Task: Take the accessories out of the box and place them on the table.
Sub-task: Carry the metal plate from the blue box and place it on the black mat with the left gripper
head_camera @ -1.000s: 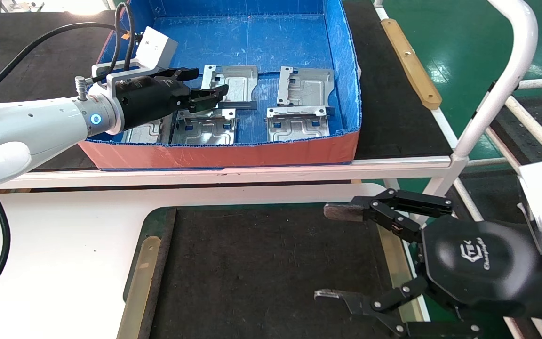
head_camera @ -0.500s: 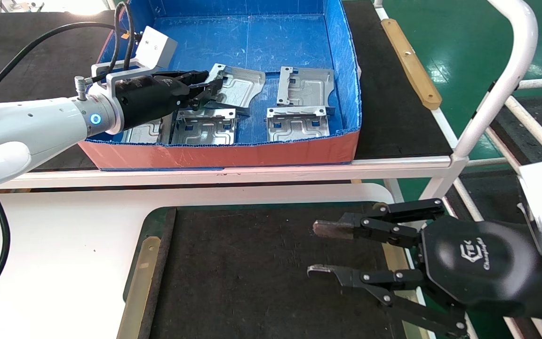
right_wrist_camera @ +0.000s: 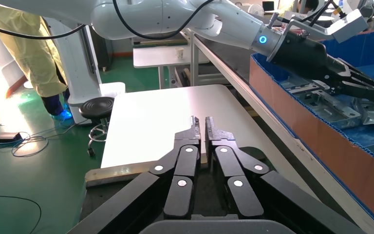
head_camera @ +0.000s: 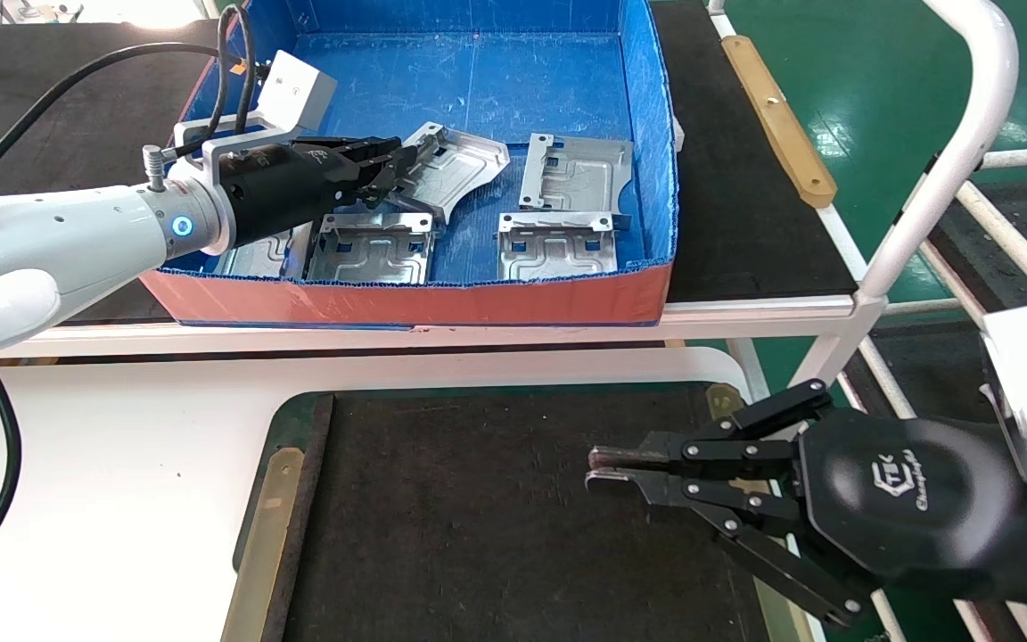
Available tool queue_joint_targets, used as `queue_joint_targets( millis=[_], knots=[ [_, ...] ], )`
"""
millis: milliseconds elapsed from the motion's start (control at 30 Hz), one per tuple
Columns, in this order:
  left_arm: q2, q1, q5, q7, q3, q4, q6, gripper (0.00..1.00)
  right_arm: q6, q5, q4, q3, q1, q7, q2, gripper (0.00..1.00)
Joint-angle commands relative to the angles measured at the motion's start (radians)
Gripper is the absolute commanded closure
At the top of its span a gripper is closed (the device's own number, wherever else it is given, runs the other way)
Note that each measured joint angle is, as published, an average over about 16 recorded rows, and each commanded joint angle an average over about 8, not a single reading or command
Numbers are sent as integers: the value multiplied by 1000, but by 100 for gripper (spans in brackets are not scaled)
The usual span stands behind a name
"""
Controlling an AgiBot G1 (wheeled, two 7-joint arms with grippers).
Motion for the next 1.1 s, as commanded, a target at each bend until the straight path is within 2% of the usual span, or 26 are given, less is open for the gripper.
queue_joint_targets(
  millis=[33,333,567,767,1033,1100],
  knots=[
    [1,0,1,-1,0,1,-3,100,0,0,0,0,0,0,0,100],
    [-5,-11,-5,3,-6,-22,0,100,0,0,0,0,0,0,0,100],
    [-35,-15,-30,26,-20,-50,45,100,0,0,0,-1,0,0,0,100],
    [-88,-5,-74,75,-43,-97,140,100,0,1,0,-1,0,-1,0,100],
    [-189,28,-157,143,-80,-181,325,100,0,1,0,-1,0,-1,0,100],
    [-216,37,-182,143,-88,-198,377,100,0,1,0,-1,0,-1,0,93]
  ],
)
